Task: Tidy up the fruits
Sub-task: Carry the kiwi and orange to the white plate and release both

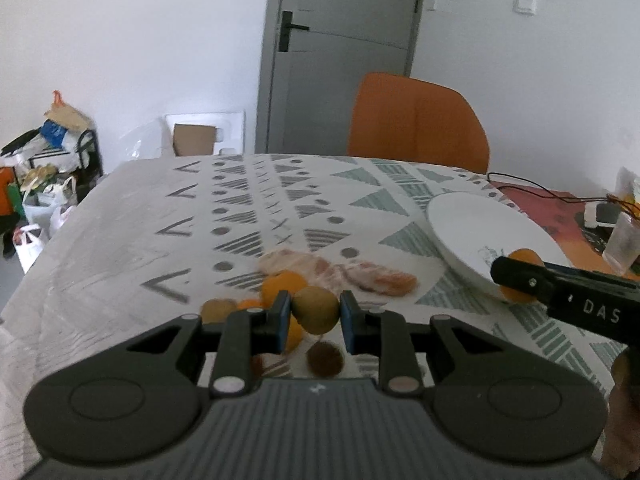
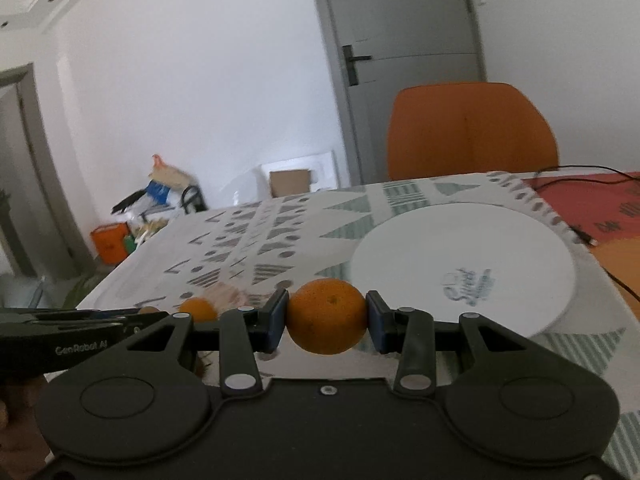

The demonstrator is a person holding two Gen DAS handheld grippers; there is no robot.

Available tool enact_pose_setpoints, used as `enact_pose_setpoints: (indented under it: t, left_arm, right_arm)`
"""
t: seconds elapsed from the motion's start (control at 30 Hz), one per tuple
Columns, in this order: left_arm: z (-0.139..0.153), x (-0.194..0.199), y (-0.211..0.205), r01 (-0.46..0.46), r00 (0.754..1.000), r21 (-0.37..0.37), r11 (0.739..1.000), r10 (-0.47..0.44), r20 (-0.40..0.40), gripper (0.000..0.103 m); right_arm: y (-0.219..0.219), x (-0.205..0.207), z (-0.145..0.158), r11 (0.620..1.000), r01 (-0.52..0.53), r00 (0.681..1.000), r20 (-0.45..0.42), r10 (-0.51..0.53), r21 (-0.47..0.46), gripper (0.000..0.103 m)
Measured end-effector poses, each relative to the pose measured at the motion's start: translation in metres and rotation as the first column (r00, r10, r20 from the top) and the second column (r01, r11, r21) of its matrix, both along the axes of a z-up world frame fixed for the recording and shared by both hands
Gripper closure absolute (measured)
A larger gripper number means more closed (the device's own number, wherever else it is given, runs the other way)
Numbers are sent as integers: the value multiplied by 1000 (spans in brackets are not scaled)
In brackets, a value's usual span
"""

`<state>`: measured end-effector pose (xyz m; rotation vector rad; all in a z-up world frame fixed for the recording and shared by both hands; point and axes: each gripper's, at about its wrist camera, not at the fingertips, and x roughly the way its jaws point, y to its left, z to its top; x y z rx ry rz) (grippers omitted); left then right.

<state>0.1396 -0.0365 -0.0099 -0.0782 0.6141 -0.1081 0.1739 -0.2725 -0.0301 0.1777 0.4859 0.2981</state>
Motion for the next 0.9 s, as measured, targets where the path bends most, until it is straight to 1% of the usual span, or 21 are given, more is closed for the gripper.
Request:
enact_pose_setpoints:
  t: [0.27,0.53,0.77,0.9]
  left_arm:
    - [5,13,-27,31,999,19,999,-32,10,78]
    - [4,26,-51,67,998,42,997,-67,11,78]
    - [2,41,-70,99,995,57,993,-100,7,78]
    - [1,48,-83,126,992,58,990,-127,6,78]
  right_arm:
    - [-30,1,-3,998,52,998,26,-52,24,63]
    - [-58,7,-13,993,109,994,19,-110,52,63]
    - [-68,14,-19,992,116,993,19,-117,52,63]
    - [-73,18,-24,990,133,991,3,-134,50,63]
